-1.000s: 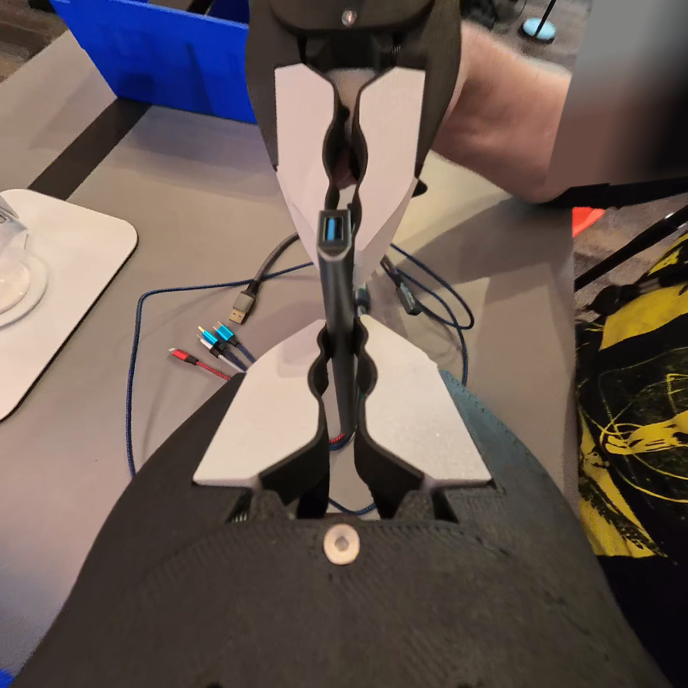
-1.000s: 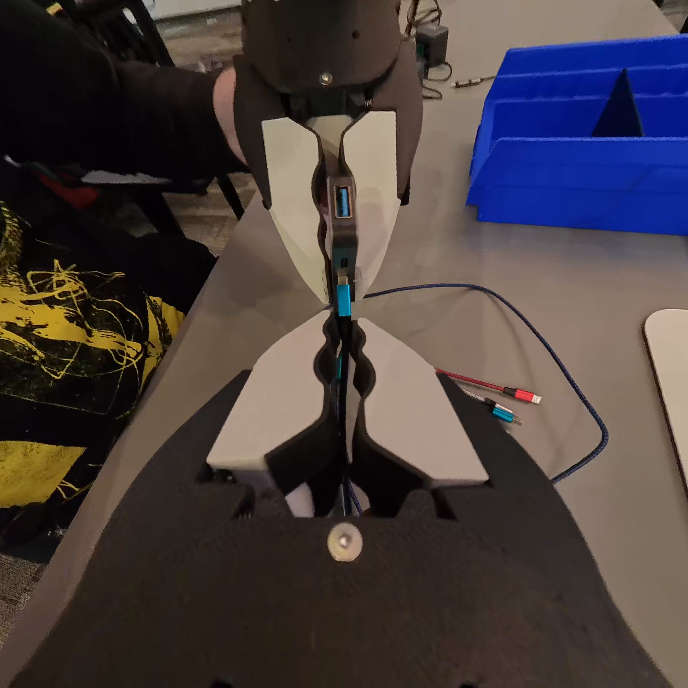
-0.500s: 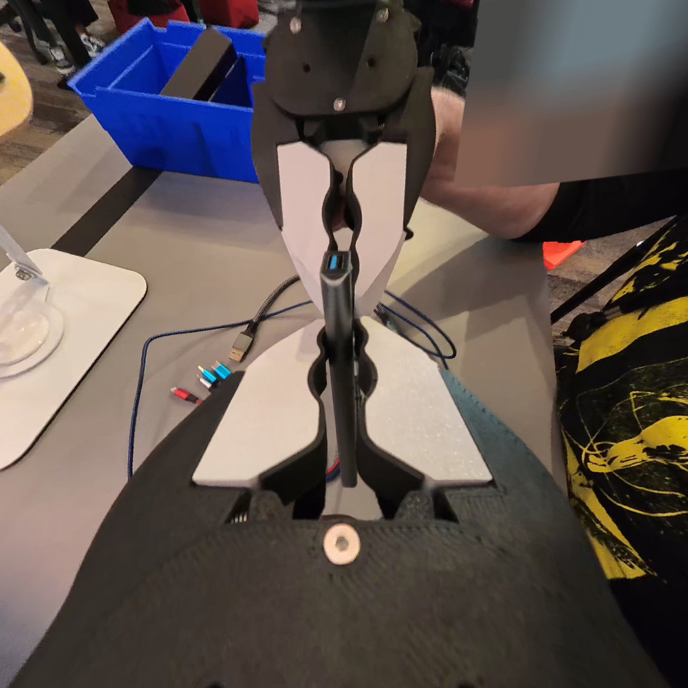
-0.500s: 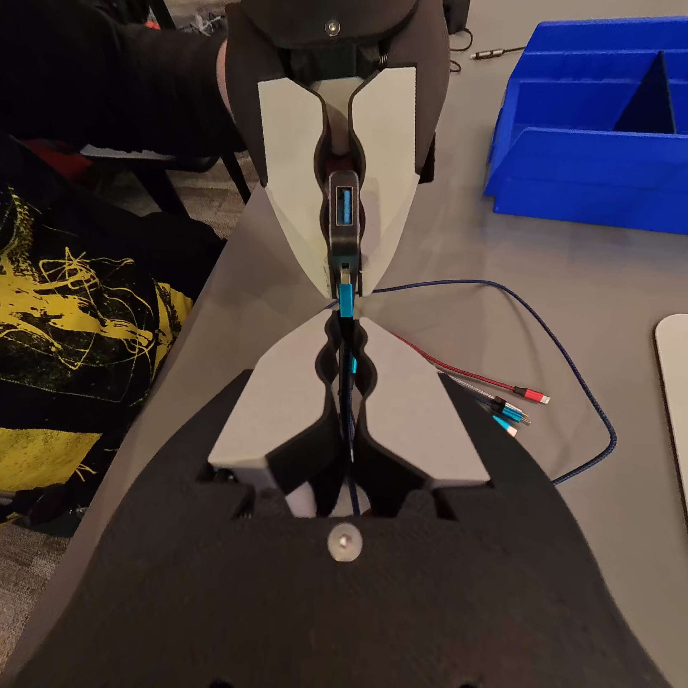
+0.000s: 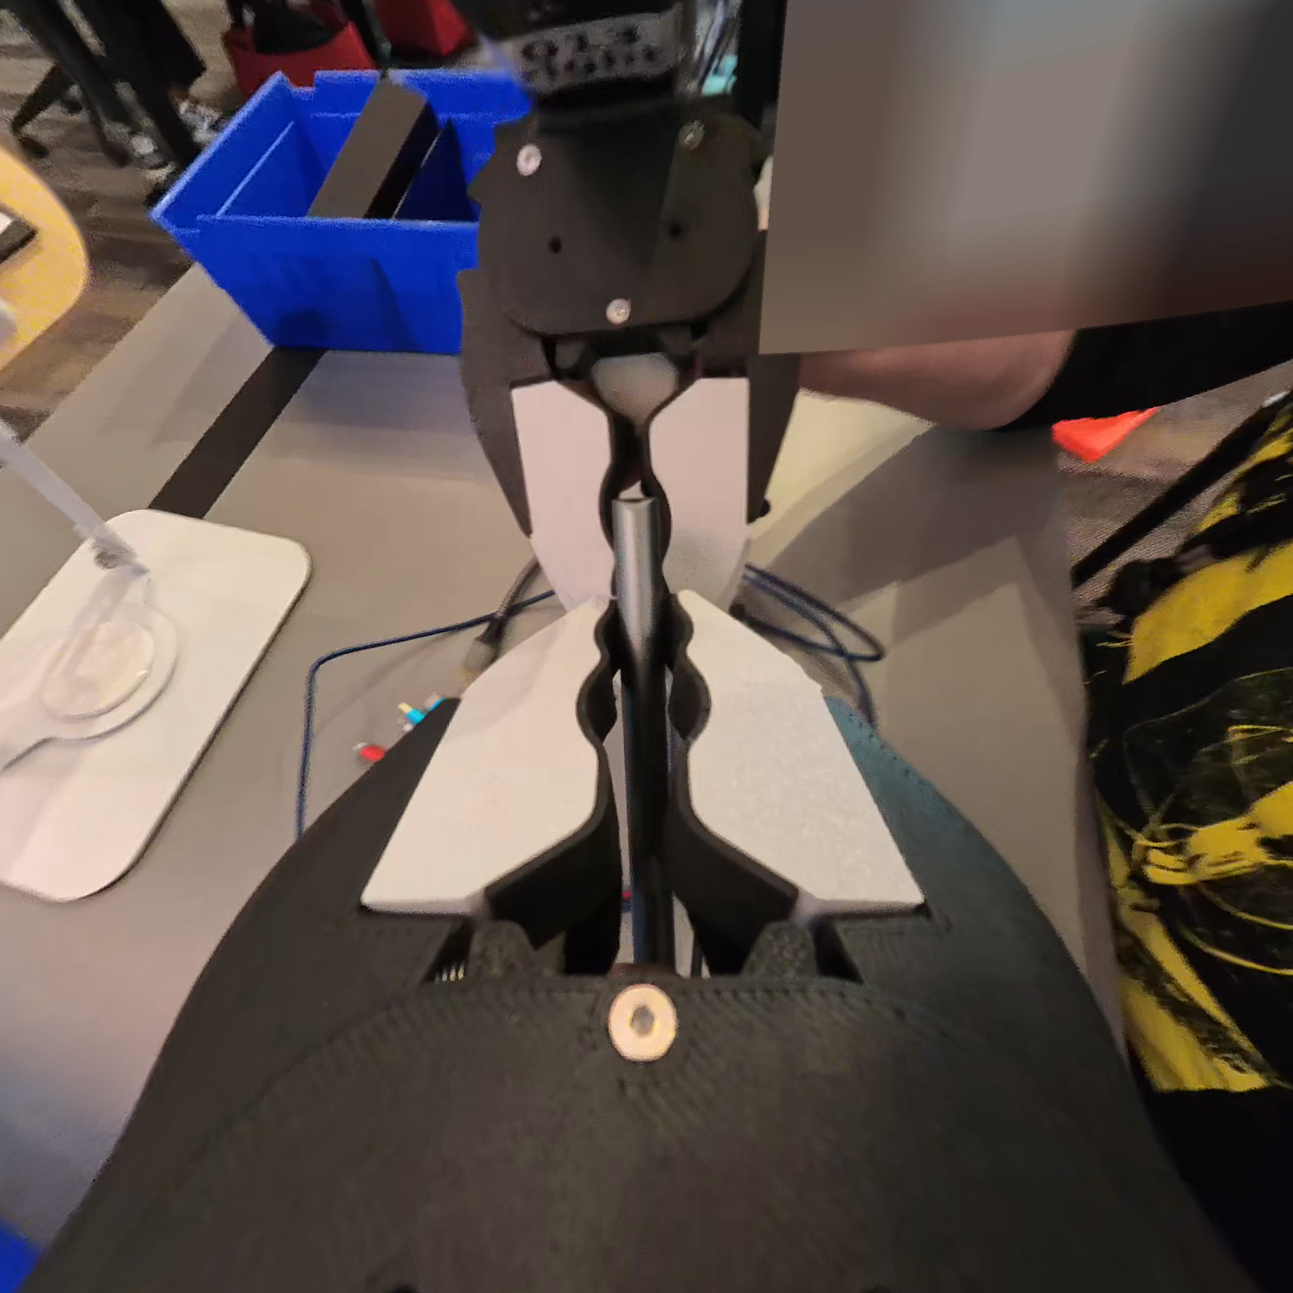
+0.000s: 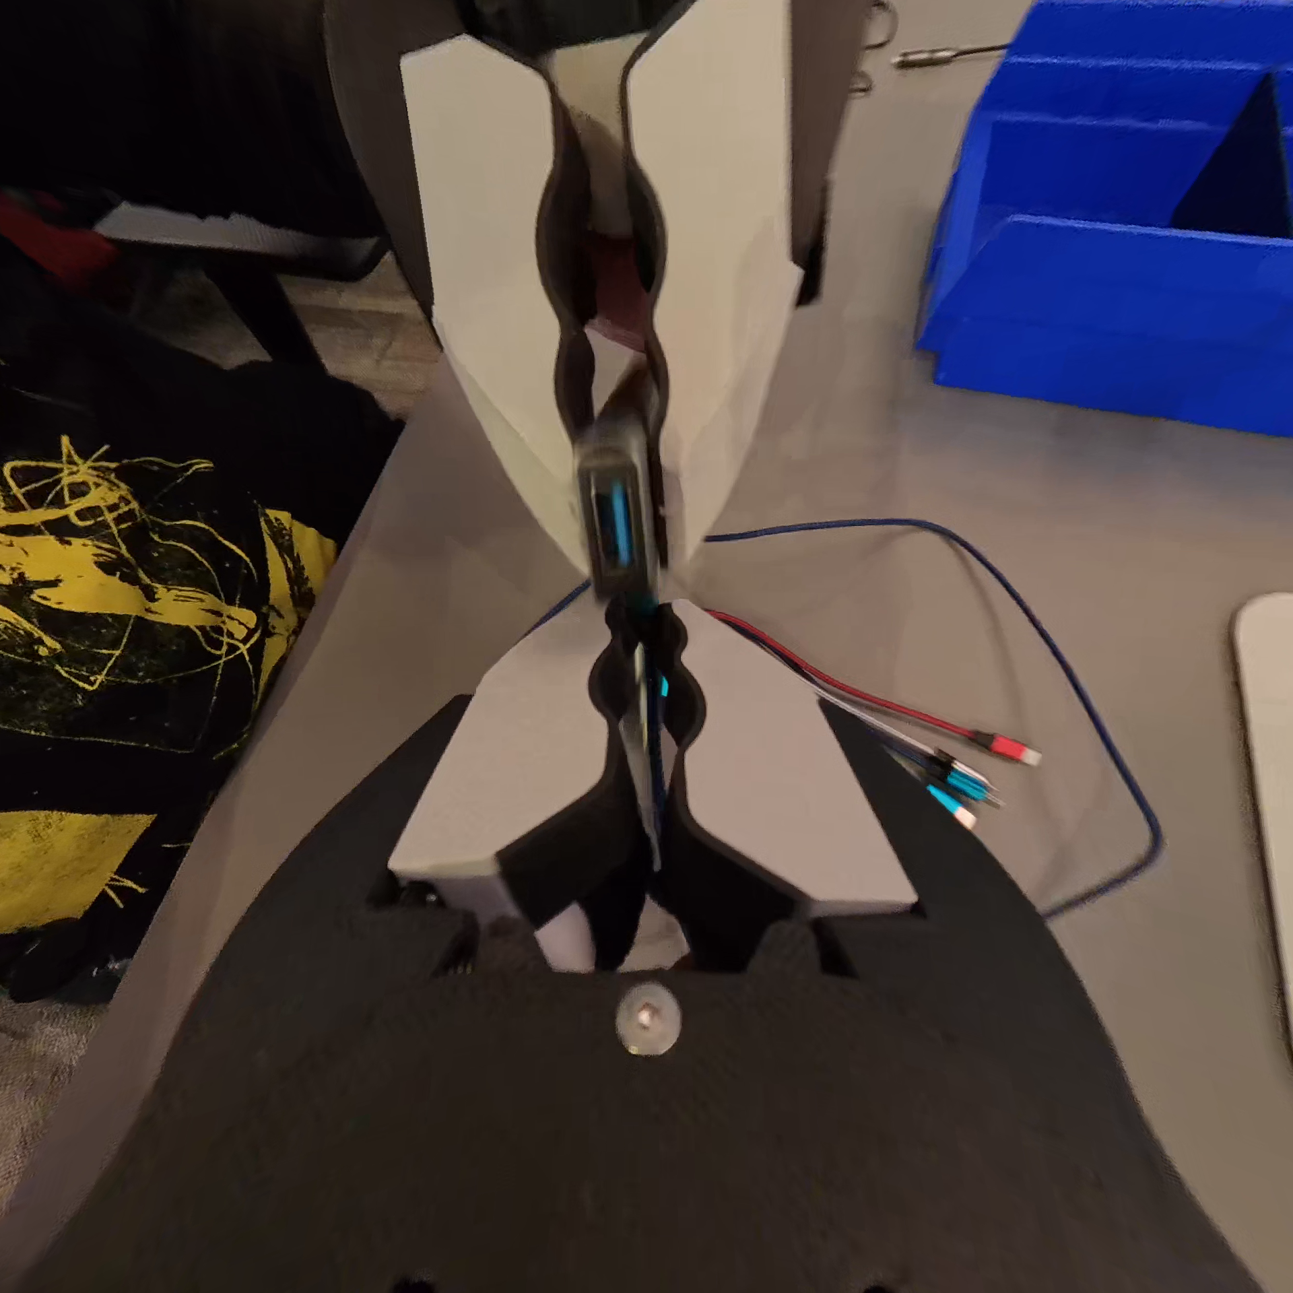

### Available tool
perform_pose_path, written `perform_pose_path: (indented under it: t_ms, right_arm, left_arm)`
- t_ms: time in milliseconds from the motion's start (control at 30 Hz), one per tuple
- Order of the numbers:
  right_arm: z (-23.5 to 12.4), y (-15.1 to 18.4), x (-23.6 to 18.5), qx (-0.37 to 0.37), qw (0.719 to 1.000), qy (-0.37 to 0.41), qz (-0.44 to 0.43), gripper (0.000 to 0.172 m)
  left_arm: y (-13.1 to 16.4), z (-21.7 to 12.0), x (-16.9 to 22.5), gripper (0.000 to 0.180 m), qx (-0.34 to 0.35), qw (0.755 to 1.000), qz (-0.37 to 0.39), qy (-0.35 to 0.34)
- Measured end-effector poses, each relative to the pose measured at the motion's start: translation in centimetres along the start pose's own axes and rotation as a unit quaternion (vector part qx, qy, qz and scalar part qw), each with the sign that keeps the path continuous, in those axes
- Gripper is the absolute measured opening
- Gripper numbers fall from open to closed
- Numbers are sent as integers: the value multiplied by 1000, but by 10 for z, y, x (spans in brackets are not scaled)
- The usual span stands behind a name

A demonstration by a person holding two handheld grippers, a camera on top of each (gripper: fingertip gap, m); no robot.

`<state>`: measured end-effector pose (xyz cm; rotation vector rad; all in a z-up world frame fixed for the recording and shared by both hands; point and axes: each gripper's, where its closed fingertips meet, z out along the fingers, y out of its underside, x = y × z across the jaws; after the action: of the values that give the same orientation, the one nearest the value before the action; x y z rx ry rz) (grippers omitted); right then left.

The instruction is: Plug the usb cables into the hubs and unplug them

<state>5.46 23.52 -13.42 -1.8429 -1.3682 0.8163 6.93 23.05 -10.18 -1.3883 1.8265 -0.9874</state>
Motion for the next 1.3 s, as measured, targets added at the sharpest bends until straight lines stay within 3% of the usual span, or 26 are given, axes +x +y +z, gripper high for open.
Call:
perform_pose_path:
  t_ms: [267, 567, 700, 1100, 1300]
  right_arm:
    - [-11, -25, 3, 91, 995, -5, 24, 5]
    - [-29, -53, 7, 224, 972, -34, 70, 5]
    - [-31, -55, 5, 239, 967, -48, 73, 5]
    - [-24, -50, 6, 185, 981, -19, 61, 5]
    - [-20, -48, 8, 174, 983, -12, 59, 6]
  left_arm:
    - [-21, -19, -12, 11, 83, 995, -63, 2]
    - [-34, -37, -21, 11, 270, 945, -181, 39]
    - [-34, -38, -19, 11, 278, 943, -179, 44]
    - [-25, -35, -21, 12, 287, 942, -174, 8]
    - [-22, -38, -22, 13, 237, 959, -153, 5]
